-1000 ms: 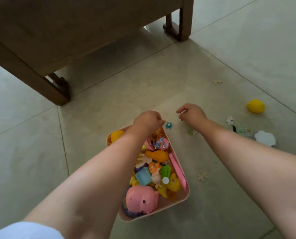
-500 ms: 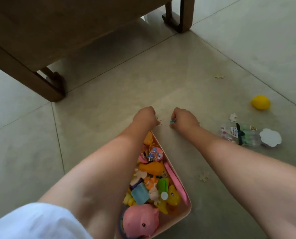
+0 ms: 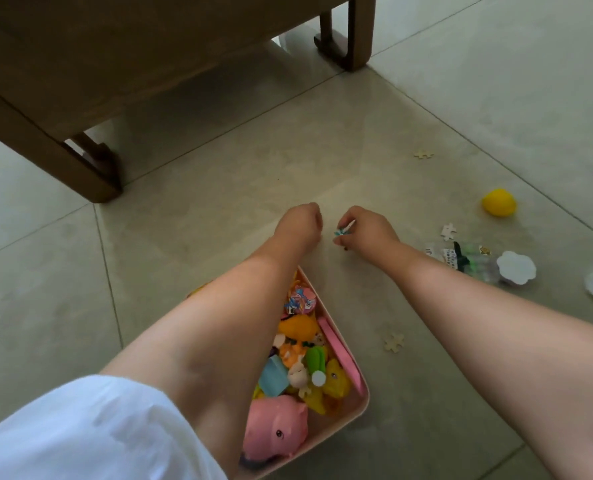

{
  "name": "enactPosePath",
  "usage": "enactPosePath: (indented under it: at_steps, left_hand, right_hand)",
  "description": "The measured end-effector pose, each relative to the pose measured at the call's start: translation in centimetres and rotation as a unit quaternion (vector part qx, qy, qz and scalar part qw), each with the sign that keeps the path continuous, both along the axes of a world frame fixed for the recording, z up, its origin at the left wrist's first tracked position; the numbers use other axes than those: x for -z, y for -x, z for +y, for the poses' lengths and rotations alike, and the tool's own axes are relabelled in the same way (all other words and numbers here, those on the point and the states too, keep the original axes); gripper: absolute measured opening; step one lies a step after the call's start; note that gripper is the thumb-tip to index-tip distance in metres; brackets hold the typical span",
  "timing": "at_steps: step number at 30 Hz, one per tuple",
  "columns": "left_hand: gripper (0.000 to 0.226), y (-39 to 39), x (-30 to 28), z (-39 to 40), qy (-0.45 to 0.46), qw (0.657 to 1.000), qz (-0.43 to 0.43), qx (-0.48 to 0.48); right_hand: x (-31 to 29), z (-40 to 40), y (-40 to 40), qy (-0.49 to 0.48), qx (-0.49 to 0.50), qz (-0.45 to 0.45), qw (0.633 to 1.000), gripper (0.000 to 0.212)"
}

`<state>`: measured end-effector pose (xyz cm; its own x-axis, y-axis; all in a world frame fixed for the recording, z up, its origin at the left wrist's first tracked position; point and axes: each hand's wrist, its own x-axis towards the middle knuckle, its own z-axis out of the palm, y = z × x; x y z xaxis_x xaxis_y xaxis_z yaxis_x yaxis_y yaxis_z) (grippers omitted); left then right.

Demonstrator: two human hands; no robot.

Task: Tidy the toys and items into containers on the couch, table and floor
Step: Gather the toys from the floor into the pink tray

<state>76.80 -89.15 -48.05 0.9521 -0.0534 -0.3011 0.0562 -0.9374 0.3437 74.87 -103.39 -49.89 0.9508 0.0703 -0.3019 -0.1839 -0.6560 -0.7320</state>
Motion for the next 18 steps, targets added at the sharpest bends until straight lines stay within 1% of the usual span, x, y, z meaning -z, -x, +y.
enactPosePath:
  at_steps: [3, 7, 8, 10, 12, 13, 15, 18]
  left_hand:
    - [0.021, 0.7, -2.1, 2.0, 0.049, 0.997, -0.013, -0.062]
    - [0.013, 2.8, -4.4, 6.4, 0.061, 0.986, -0.026, -0.151]
    - [0.013, 3.3, -4.4, 7.4, 0.055, 0.984, -0.027, -0.165]
    - [0.025, 5.3, -4.1, 9.2, 0.02, 0.983, -0.007, -0.181]
    - [0.039, 7.0, -3.7, 10.2, -0.039, 0.983, 0.024, -0.179]
    - [0.043, 7.7, -3.5, 10.4, -0.063, 0.982, 0.022, -0.178]
    - [0.044, 8.4, -3.2, 10.5, -0.084, 0.979, -0.012, -0.183]
    - [0.042, 8.1, -3.4, 9.1, -0.051, 0.98, -0.049, -0.186]
  right_hand:
    - [-1.2, 2.1, 0.1, -0.071, -0.034, 0.015, 0.997, 0.022]
    - [-3.0, 5.9, 0.5, -0.123, -0.073, -0.019, 0.989, 0.021]
    - [-3.2, 6.6, 0.6, -0.133, -0.084, -0.025, 0.987, 0.02]
    - [-3.6, 8.3, 1.4, -0.151, -0.128, -0.024, 0.98, 0.02]
    - [-3.6, 9.3, 2.2, -0.132, -0.182, -0.03, 0.974, 0.022]
    - [-3.5, 9.5, 2.4, -0.114, -0.195, -0.036, 0.973, 0.023]
    - [-3.2, 9.5, 2.6, -0.092, -0.178, -0.051, 0.978, 0.023]
    - [-2.8, 7.8, 2.0, -0.068, -0.096, -0.07, 0.991, 0.019]
